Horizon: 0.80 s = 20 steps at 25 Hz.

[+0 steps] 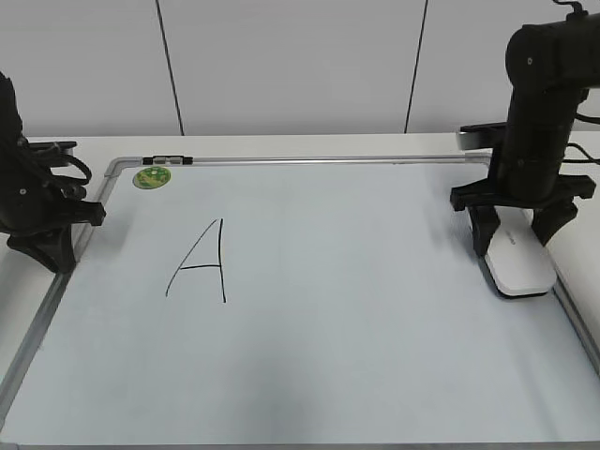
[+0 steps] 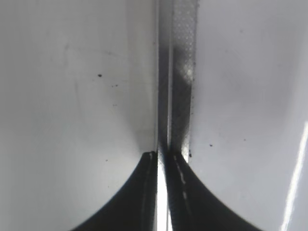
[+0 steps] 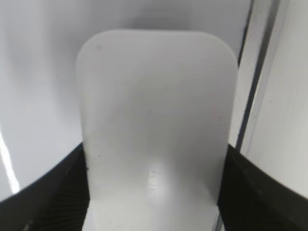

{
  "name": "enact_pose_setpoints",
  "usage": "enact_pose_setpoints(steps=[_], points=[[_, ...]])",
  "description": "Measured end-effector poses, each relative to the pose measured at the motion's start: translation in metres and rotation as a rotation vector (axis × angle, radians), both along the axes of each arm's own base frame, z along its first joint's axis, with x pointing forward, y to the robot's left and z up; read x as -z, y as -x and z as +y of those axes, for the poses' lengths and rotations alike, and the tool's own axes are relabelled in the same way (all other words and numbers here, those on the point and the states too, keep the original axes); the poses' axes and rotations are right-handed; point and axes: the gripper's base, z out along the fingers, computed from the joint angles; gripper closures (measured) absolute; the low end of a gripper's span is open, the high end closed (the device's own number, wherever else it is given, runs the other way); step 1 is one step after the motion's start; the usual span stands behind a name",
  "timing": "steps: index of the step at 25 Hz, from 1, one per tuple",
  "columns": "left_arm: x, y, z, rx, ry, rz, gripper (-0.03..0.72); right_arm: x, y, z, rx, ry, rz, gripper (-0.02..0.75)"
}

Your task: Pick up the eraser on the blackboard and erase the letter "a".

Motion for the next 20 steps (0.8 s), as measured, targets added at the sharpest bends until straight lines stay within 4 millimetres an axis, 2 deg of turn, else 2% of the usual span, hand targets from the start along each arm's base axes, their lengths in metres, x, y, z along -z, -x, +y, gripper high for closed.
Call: enact_pose_setpoints(steps=[3, 7, 13, 20], points=[[0.000, 0.000, 0.000, 0.000, 0.000, 0.000, 0.648, -0.007, -0.006, -0.005, -0.004, -0.029, -0.024, 0.216], [0.000, 0.000, 0.000, 0.000, 0.000, 0.000, 0.648, -0.002, -0.014, -0.011, 0.006, -0.070, -0.022, 0.216], [0.000, 0.000, 0.000, 0.000, 0.000, 0.000, 0.648, 0.006, -0.015, -0.017, 0.010, -0.069, -0.005, 0.216], [0.000, 0.000, 0.000, 0.000, 0.000, 0.000, 0.648, 0.006, -0.015, -0.017, 0.006, -0.069, -0.003, 0.216]])
